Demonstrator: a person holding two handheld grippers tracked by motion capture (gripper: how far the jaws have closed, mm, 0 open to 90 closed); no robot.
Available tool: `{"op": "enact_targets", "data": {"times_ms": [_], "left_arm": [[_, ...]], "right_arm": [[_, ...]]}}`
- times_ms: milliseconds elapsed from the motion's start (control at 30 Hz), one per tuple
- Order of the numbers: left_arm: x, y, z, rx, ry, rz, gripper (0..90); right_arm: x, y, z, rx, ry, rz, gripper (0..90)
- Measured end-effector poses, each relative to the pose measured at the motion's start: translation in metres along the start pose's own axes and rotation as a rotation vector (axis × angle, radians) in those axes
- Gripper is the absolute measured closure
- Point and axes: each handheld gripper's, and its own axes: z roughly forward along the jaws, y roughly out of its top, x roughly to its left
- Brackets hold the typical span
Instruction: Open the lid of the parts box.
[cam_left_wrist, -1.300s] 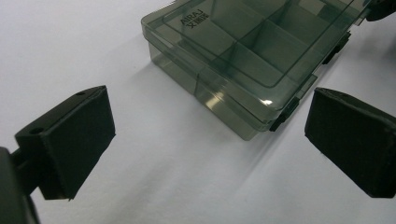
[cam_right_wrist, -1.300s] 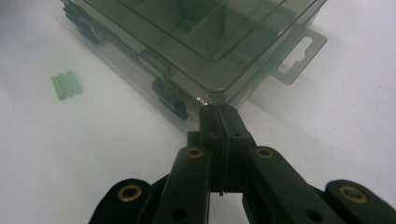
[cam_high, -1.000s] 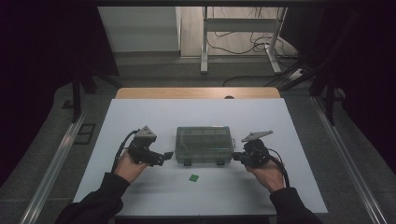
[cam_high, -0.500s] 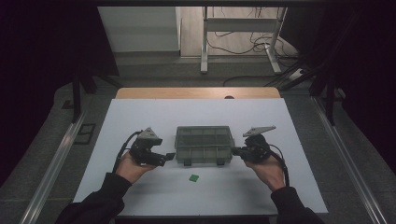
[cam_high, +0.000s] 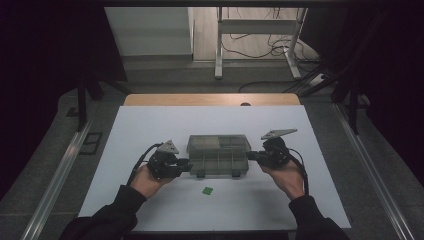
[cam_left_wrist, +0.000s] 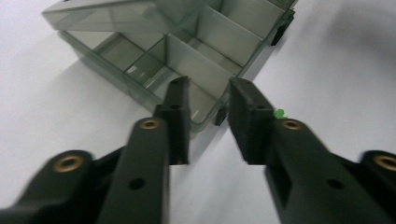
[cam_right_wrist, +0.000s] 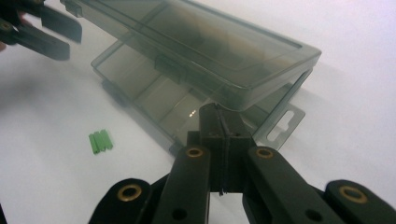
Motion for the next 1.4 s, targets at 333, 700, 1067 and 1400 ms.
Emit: {"op": "enact_targets", "data": {"times_ms": [333,700,1067,1400], "left_arm": [[-0.006,0.01,0.014,0.005,-0.004,0.024,88.6],[-0.01,0.019,0.031,0.014,-0.031,0.033,89.7],[-0.012,0.023,0.045,0.011,-0.019,0.044,89.7],[-0.014,0.022,0.05,0.014,-0.012,0.056,89.7]], "right_arm": [[-0.002,0.007,-0.001,-0.014,-0.003,0.002,89.4],[-0.004,0.015,0.0,-0.012,-0.016,0.0,89.4],[-0.006,0.023,0.004,-0.018,-0.039,-0.017,89.4],[-0.012,0.031,0.008,-0.034,-0.053,-0.018,89.4]]}}
